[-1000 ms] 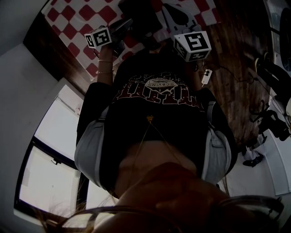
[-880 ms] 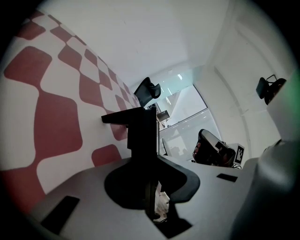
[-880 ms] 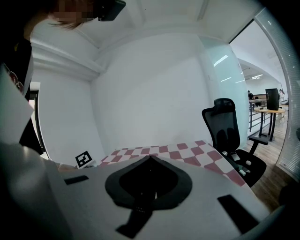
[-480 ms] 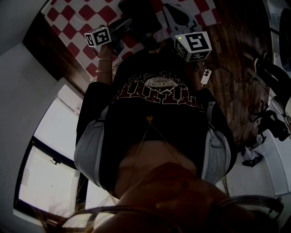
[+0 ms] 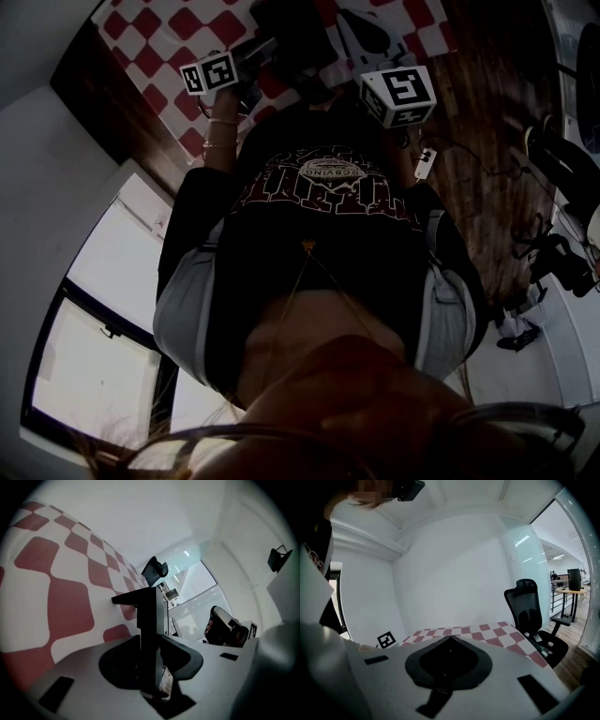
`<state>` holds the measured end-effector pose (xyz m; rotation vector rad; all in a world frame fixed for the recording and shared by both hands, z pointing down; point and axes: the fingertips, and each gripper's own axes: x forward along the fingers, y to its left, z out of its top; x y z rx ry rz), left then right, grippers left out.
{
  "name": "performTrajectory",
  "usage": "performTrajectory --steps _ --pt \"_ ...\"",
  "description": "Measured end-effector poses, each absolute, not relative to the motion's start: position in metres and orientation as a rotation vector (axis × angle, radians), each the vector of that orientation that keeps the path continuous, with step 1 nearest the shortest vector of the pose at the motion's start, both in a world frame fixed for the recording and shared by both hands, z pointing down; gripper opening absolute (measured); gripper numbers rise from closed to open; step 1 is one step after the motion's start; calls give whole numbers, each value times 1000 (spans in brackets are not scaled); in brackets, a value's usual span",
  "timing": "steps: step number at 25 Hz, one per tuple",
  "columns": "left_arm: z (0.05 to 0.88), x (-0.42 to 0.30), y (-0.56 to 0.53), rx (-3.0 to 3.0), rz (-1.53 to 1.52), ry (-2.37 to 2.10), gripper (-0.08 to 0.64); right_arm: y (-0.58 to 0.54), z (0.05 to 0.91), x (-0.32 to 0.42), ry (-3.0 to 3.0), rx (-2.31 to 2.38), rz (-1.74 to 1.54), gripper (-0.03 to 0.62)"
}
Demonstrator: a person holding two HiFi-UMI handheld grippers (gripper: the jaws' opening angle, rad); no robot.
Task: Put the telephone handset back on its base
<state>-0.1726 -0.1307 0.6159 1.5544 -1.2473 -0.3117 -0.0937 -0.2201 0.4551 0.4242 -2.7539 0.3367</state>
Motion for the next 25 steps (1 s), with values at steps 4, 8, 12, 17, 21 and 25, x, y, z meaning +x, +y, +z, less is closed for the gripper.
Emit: performTrajectory --steps 4,8,12,17,21,25 --pt "617 -174 -130 1556 -224 -1304 141 -213 451 -97 -2773 398 330 20" --pt "616 -176 -130 1559 -152 -1368 163 -210 445 -95 -2789 404 311 20" --pt "616 -176 -129 1553 -112 -1429 163 -204 439 -92 -2798 406 312 20" --pt "629 -174 -125 1530 -25 -1520 166 -200 439 -85 -2798 420 312 20" --pt "624 -175 -124 1515 12 -1615 167 -198 440 -82 -2797 415 305 20" --pt "625 -172 -122 1518 36 -1632 166 -197 440 -82 -2799 398 302 20"
